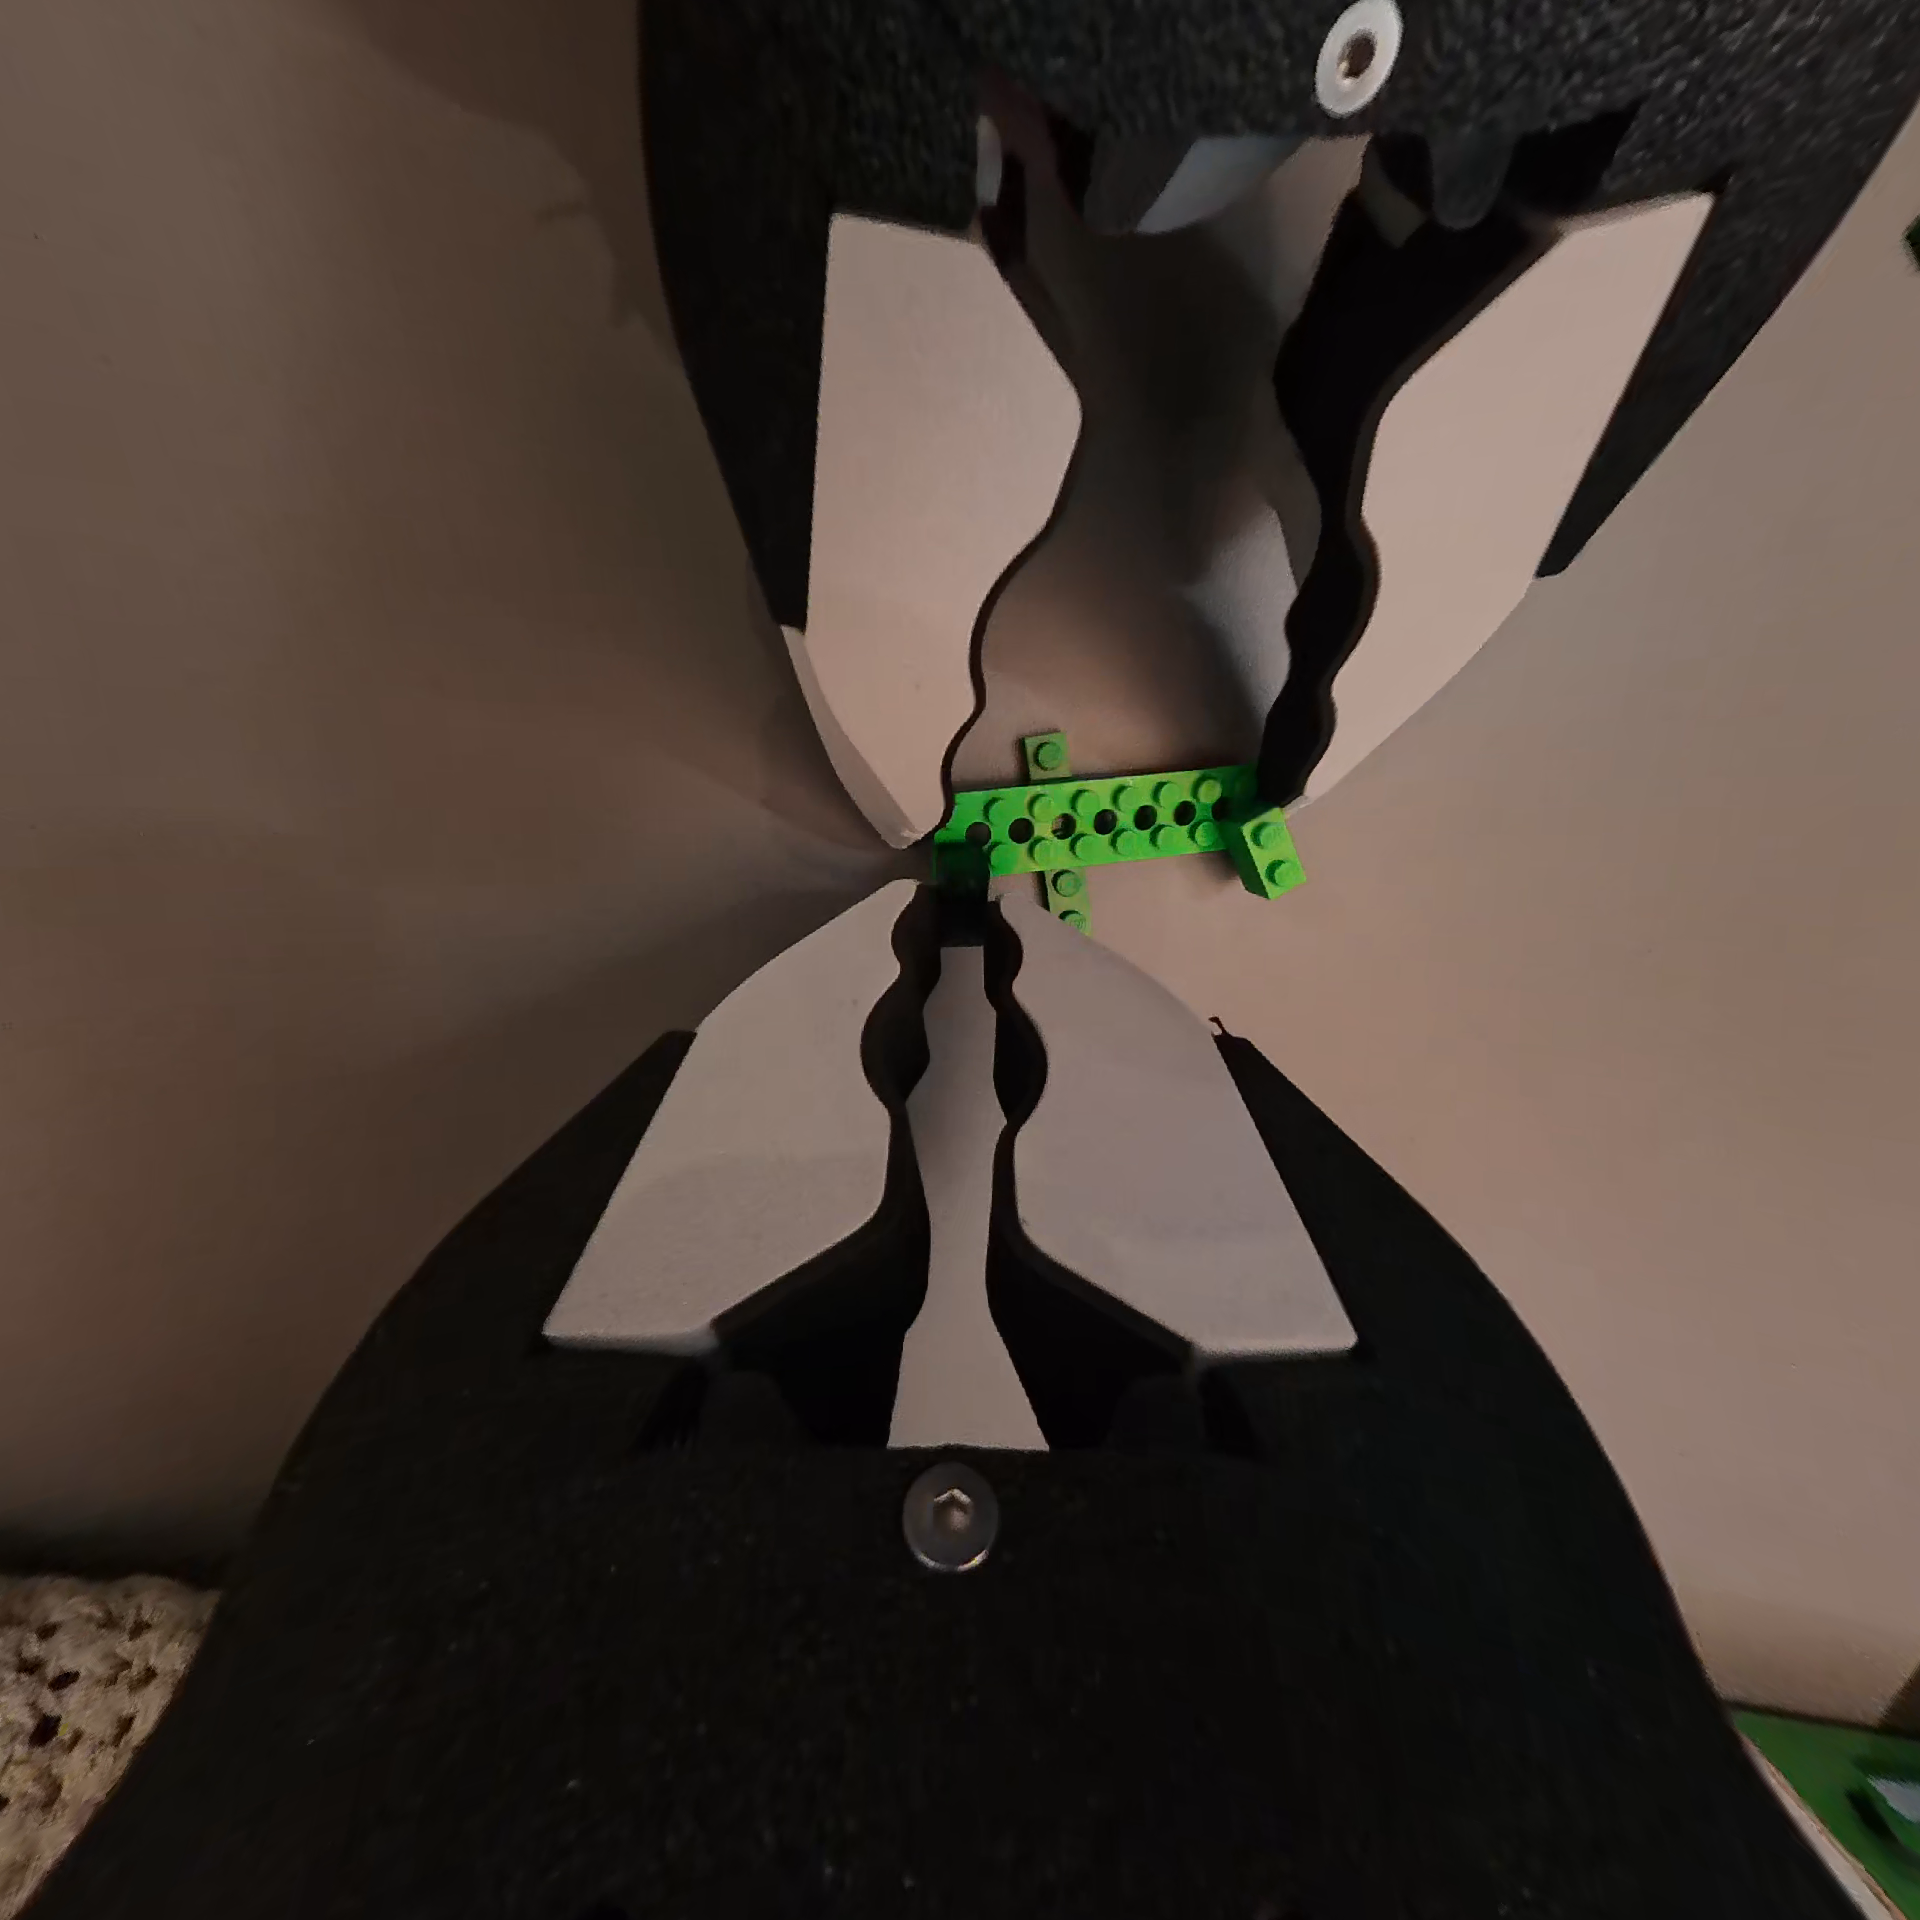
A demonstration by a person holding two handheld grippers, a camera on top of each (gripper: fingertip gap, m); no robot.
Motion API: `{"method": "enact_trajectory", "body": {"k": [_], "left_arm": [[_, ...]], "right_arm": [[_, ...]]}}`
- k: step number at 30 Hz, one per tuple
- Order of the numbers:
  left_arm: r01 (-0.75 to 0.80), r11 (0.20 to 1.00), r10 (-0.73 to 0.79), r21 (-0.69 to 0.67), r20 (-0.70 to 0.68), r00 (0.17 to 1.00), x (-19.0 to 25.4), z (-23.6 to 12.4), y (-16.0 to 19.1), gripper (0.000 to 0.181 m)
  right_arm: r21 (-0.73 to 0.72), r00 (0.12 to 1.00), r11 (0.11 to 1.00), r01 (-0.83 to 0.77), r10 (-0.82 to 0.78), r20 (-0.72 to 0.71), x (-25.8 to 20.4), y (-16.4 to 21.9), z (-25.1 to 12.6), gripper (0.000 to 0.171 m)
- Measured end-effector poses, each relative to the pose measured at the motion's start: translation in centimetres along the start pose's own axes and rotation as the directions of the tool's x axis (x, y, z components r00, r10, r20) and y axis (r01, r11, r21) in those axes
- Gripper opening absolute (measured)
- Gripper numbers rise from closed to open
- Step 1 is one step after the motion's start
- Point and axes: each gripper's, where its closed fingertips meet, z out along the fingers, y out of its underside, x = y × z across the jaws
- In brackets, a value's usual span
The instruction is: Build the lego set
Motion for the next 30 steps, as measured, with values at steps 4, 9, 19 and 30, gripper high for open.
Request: {"method": "enact_trajectory", "body": {"k": [4,9,19,30], "left_arm": [[-0.092,0.995,0.091,0.043,0.011,0.996,-0.1,-1.6,-0.4,0.061],[-0.319,0.941,0.315,0.112,0.056,0.948,0.3,-3.4,-0.3,0.05],[-0.213,0.972,0.217,0.102,-0.031,0.976,0.2,-3.8,1.1,0.034],[-0.142,0.983,0.151,0.12,-0.071,0.986,3.3,-6.0,0.8,0.016]], "right_arm": [[-0.014,1.0,1.0,0.016,-0.016,-0.002,-0.1,0.0,0.5,0.008],[0.03,1.0,1.0,0.007,-0.008,0.017,0.0,0.0,0.5,0.008],[0.081,1.0,0.997,0.011,-0.013,0.026,0.1,0.3,0.5,0.008],[0.156,0.987,0.976,0.151,-0.159,0.036,-2.2,-1.2,-0.4,0.008]]}}
